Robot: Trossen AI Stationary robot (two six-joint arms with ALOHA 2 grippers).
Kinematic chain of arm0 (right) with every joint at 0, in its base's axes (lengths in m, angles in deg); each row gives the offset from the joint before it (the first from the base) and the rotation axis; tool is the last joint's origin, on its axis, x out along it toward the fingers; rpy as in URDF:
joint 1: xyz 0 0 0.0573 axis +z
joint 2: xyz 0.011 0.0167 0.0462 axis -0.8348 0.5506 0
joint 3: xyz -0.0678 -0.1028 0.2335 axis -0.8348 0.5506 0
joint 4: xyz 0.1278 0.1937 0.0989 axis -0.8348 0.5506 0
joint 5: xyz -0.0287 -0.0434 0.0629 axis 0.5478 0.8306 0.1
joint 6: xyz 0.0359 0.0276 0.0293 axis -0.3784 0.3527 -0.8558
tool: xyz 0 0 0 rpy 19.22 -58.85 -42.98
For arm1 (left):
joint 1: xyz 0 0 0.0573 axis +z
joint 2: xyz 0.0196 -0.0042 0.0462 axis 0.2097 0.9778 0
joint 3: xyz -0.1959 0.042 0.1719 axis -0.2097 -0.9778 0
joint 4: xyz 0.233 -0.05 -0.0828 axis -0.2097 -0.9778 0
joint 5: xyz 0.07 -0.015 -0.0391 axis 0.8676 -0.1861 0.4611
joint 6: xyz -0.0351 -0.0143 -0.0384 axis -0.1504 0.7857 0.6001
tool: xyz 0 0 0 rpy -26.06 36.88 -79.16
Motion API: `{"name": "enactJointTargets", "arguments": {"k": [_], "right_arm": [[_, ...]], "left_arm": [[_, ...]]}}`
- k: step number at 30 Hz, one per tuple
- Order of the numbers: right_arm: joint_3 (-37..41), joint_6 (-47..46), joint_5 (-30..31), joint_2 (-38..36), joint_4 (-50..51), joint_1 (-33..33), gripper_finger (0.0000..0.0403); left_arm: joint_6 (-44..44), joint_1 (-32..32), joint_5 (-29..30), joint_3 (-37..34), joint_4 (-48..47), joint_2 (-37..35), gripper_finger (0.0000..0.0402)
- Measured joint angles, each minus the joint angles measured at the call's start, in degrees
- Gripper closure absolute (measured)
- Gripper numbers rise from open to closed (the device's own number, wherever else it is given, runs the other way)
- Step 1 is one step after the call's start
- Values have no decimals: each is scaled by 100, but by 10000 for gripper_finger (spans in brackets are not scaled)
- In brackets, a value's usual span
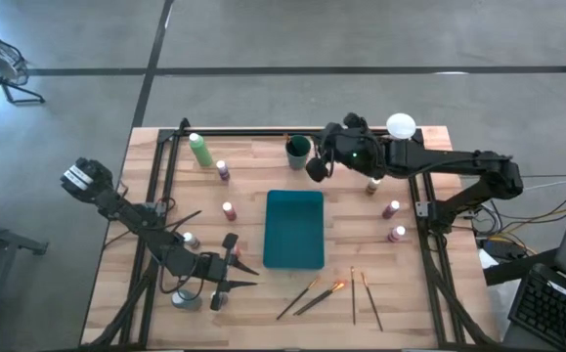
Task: Pick & Place Paint Supplies
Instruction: Put the silver paint brush into the green cup
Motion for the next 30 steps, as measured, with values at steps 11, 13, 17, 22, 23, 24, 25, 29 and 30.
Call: {"name": "enactJointTargets", "arguments": {"k": [11, 13, 17, 22, 23, 24, 25, 29, 30], "right_arm": [[1307, 1170, -435, 66, -3074, -665, 395], [1619, 1207, -802, 72, -3647, -857, 395], [2041, 1099, -1121, 147, -4338, -1154, 395], [2142, 1258, -1531, 524, -4619, -1329, 395], [2104, 1327, -1533, 640, -4638, -1339, 395], [2041, 1369, -1541, 778, -4707, -1354, 395], [1984, 1438, -1555, 901, -4786, -1368, 395], [1607, 1747, -1552, 1303, -4854, -1414, 395], [1502, 1765, -1550, 1369, -4843, -1427, 395]], "left_arm": [[0, 0, 0, 0, -1, 0, 291], [0, 0, 0, 0, -2, 0, 291], [-79, 2, 2, 0, -2, 0, 291], [-275, 5, 28, 0, -2, 0, 291], [-275, 12, 28, 0, 0, 0, 291], [-275, 18, 28, 0, -2, 0, 291], [-276, 25, 28, 0, -2, 0, 291], [-276, 26, 28, -1, -2, 0, 291], [-277, 26, 28, 0, -1, 0, 291]]}}
